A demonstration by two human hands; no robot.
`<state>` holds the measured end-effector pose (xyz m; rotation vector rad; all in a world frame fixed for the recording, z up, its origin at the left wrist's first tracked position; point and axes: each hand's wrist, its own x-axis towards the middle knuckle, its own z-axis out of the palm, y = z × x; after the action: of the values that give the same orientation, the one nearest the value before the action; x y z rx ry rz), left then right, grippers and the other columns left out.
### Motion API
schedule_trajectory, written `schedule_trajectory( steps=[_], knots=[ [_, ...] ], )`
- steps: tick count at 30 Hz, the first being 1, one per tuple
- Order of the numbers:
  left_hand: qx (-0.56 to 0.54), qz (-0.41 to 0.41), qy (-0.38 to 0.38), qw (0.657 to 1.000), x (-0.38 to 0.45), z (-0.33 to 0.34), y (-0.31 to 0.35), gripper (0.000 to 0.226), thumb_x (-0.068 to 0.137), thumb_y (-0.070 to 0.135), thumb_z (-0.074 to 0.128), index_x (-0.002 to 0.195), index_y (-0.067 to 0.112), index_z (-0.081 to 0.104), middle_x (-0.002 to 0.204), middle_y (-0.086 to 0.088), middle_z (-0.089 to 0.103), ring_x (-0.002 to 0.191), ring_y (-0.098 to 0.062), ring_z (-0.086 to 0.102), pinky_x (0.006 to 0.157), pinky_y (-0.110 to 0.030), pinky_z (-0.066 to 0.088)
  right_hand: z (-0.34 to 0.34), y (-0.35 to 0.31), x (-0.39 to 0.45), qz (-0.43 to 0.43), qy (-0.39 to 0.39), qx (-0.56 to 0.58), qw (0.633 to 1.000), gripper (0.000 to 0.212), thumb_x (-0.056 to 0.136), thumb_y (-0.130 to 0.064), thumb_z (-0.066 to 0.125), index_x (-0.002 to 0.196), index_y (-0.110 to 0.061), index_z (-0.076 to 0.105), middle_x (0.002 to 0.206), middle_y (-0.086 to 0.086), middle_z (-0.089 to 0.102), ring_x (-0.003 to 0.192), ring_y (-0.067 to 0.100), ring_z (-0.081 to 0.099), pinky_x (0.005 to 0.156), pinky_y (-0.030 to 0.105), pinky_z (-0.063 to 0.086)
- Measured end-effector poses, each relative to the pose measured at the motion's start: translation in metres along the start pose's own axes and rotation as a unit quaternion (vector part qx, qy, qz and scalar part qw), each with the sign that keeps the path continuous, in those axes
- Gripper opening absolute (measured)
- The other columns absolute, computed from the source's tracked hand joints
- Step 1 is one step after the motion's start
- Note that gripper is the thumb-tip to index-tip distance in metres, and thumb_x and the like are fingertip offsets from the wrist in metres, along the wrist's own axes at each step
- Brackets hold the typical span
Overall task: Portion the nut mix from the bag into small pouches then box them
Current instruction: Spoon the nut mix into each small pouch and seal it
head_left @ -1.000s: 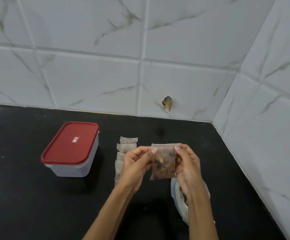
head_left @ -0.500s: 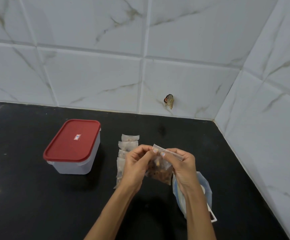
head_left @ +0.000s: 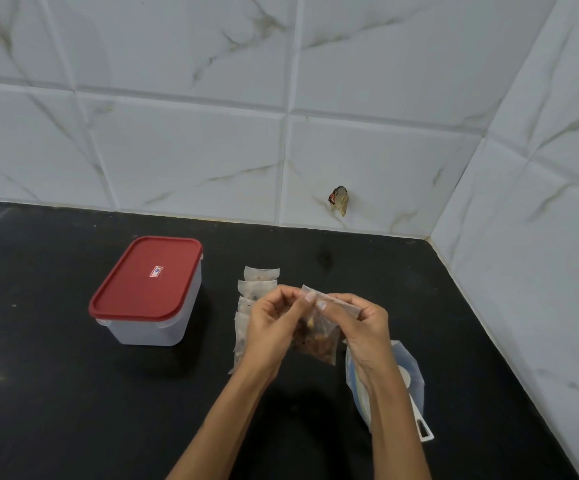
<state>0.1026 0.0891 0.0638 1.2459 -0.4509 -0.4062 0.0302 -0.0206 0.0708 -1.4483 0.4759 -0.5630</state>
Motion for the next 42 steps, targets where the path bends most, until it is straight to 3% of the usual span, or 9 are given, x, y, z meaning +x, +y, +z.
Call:
schedule_trajectory(
  steps=[5,9,13,17,21,27,32,37,42],
  knots=[
    [-0.03,-0.026,0.055,0.998,0.002,0.0,-0.001,0.012,0.09,0.014,0.06,0.082,0.005,0.061,0.072,-0.009,0.063,0.074,-0.026,0.06,0.068,-0.038,0.054,-0.003,0.001,0.001,0.015,0.014,0.058,0.998,0.01,0.08,-0.001,0.067,0.074,-0.008,0.071,0.076,0.011,0.069,0.076,0.024,0.066,0.068,0.036,0.054],
    [-0.042,-0.04,0.045,0.997,0.0,0.001,-0.002,0.006,0.086,0.005,0.064,0.085,0.007,0.059,0.074,-0.011,0.068,0.074,-0.024,0.066,0.067,-0.036,0.057,-0.002,0.003,0.0,0.009,0.014,0.041,0.999,0.014,0.082,0.0,0.065,0.07,-0.006,0.07,0.072,0.014,0.069,0.073,0.025,0.065,0.07,0.037,0.053],
    [-0.065,-0.047,0.034,0.996,-0.004,0.001,-0.003,0.033,0.081,-0.003,0.068,0.103,0.013,0.05,0.073,-0.01,0.07,0.073,-0.023,0.068,0.068,-0.034,0.057,-0.002,0.003,-0.001,-0.002,0.012,-0.008,1.0,0.011,0.082,-0.005,0.067,0.072,-0.01,0.072,0.073,0.007,0.072,0.072,0.016,0.069,0.064,0.025,0.054],
    [-0.066,-0.069,0.039,0.995,-0.004,0.0,-0.004,0.045,0.082,-0.002,0.068,0.11,0.023,0.043,0.074,-0.005,0.07,0.074,-0.016,0.069,0.071,-0.034,0.056,-0.003,0.004,-0.001,-0.011,0.003,-0.029,1.0,0.009,0.082,-0.005,0.068,0.075,-0.008,0.072,0.069,0.002,0.071,0.069,0.01,0.068,0.059,0.017,0.051],
    [-0.068,-0.069,0.039,0.995,-0.004,0.0,-0.004,0.049,0.083,-0.006,0.065,0.108,0.028,0.041,0.077,-0.011,0.062,0.075,-0.018,0.066,0.074,-0.037,0.054,-0.004,0.007,0.001,-0.02,-0.005,-0.046,0.999,0.008,0.081,-0.005,0.068,0.076,-0.007,0.073,0.072,0.005,0.071,0.073,0.013,0.067,0.065,0.022,0.054],
    [-0.054,-0.081,0.005,0.995,0.002,-0.016,-0.004,0.056,0.081,-0.008,0.065,0.113,0.032,0.041,0.061,-0.001,0.063,0.069,-0.017,0.067,0.074,-0.039,0.052,-0.008,0.01,-0.001,-0.011,-0.031,-0.002,0.999,0.005,0.08,0.0,0.068,0.08,-0.001,0.073,0.075,0.011,0.072,0.072,0.018,0.07,0.063,0.022,0.054],
    [-0.037,-0.111,0.027,0.993,0.0,-0.038,-0.013,0.061,0.08,-0.008,0.065,0.115,0.035,0.041,0.071,-0.006,0.064,0.08,-0.025,0.065,0.067,-0.039,0.052,-0.002,0.024,-0.003,0.027,-0.061,-0.027,0.997,0.008,0.084,-0.003,0.066,0.082,-0.004,0.074,0.083,0.012,0.072,0.081,0.024,0.071,0.069,0.032,0.058],
    [-0.007,-0.167,0.065,0.984,-0.005,-0.064,-0.021,0.05,0.085,-0.007,0.06,0.115,0.028,0.04,0.089,-0.011,0.069,0.074,-0.022,0.07,0.058,-0.035,0.054,0.011,0.041,-0.005,0.078,-0.085,-0.042,0.992,0.012,0.089,-0.003,0.061,0.085,-0.002,0.073,0.084,0.012,0.073,0.08,0.022,0.071,0.068,0.028,0.058],
    [0.057,-0.224,0.102,0.967,-0.012,-0.084,-0.033,0.024,0.089,0.0,0.059,0.106,0.015,0.05,0.099,-0.014,0.067,0.084,-0.024,0.068,0.068,-0.035,0.055,0.029,0.065,-0.006,0.106,-0.094,-0.106,0.984,0.02,0.093,-0.005,0.053,0.085,-0.002,0.072,0.08,0.011,0.073,0.076,0.021,0.071,0.07,0.032,0.058]
  ],
)
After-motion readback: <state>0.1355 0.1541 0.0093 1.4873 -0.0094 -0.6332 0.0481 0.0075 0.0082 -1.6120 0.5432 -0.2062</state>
